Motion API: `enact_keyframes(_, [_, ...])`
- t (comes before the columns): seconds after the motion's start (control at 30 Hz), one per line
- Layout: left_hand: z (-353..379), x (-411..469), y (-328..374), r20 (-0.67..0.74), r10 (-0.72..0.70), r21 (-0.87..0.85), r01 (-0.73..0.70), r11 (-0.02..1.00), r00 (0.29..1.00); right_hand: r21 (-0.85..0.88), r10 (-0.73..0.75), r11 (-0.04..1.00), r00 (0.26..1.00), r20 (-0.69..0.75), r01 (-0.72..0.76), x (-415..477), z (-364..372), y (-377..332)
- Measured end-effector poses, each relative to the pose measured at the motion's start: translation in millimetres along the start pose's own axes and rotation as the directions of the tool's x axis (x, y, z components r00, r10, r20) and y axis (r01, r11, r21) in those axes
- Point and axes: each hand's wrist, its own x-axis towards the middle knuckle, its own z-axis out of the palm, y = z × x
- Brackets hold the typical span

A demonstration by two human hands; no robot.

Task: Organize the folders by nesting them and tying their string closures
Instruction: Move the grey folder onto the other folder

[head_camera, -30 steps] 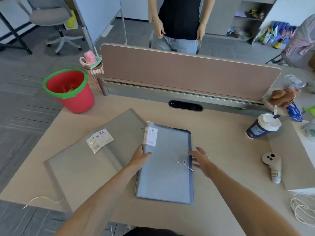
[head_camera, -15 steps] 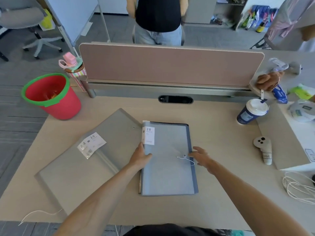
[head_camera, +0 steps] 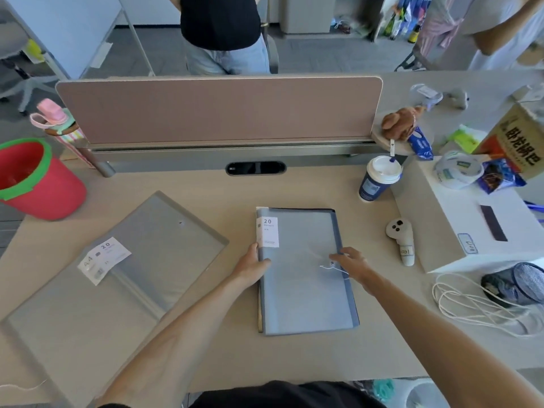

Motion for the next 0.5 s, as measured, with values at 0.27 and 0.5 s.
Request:
enact_keyframes(0.27, [-13.9,-19.1,-29.9,-0.196,0.059,0.115,-0.037,0.993,0.979,-0.316,-0.452,0.852,0.891,-0.046,0.417,-4.0,30.8,-34.2])
enact_keyframes(0.5, [-82.8,-55.1,-110.6,-0.274,0.125,0.388,-0.009,0.922,0.954,-0.208,-0.516,0.812,0.838,0.179,0.545,-24.7,138.8,-89.0])
